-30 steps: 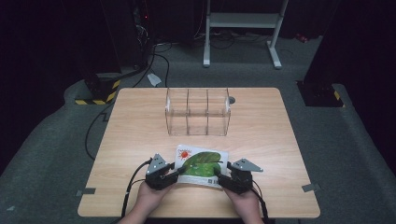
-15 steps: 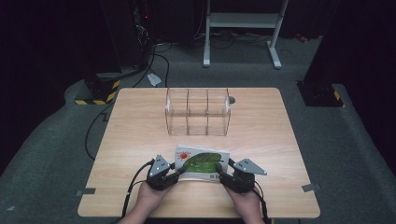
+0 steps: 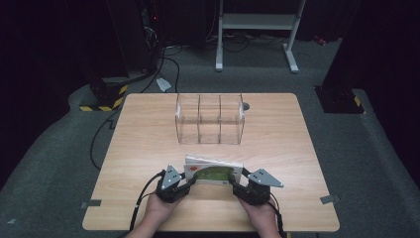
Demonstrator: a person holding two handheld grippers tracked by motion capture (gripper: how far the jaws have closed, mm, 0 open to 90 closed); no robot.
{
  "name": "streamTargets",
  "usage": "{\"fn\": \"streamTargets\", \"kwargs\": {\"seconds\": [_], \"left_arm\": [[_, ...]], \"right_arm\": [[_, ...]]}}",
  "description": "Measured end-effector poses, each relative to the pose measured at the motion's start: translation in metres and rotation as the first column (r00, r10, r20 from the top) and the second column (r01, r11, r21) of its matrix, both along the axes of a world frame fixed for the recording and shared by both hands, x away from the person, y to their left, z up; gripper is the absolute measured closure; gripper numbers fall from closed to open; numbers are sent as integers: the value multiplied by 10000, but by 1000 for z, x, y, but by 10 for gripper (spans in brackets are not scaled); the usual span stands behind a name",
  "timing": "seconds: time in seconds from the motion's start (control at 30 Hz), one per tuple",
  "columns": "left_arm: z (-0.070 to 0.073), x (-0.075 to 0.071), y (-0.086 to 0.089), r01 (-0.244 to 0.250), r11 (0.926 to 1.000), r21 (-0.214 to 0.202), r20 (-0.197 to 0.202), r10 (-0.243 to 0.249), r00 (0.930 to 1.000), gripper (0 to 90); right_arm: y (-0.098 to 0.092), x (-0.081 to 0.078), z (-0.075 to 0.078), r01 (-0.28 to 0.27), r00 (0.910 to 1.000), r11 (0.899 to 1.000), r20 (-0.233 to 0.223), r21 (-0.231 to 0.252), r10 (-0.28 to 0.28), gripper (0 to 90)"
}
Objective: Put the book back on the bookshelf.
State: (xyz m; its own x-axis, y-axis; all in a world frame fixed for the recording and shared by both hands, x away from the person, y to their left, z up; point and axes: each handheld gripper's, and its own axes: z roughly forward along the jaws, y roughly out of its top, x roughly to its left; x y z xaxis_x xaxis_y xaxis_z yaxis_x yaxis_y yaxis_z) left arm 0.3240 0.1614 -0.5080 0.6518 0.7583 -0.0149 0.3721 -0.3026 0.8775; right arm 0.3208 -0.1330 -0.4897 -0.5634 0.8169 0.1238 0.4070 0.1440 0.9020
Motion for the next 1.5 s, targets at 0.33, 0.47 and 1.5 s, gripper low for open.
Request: {"fn": "streamTargets", "kwargs": {"seconds": [0.33, 0.47, 1.5], "left_arm": [[1, -4, 2, 106, 9995, -311, -97, -109, 9999, 598], [1, -5, 3, 28, 9995, -316, -108, -32, 9999, 568], [2, -11, 56, -1701, 9829, -706, -455, 1672, 9849, 489]], "right_arm": [[-4, -4, 2, -243, 9996, 9996, 128, 153, 242, 362], [-6, -2, 4, -374, 9992, 9990, 136, 251, 370, 331], [6, 17, 17, -1606, 9835, 9866, 803, -278, 1623, 373]]}}
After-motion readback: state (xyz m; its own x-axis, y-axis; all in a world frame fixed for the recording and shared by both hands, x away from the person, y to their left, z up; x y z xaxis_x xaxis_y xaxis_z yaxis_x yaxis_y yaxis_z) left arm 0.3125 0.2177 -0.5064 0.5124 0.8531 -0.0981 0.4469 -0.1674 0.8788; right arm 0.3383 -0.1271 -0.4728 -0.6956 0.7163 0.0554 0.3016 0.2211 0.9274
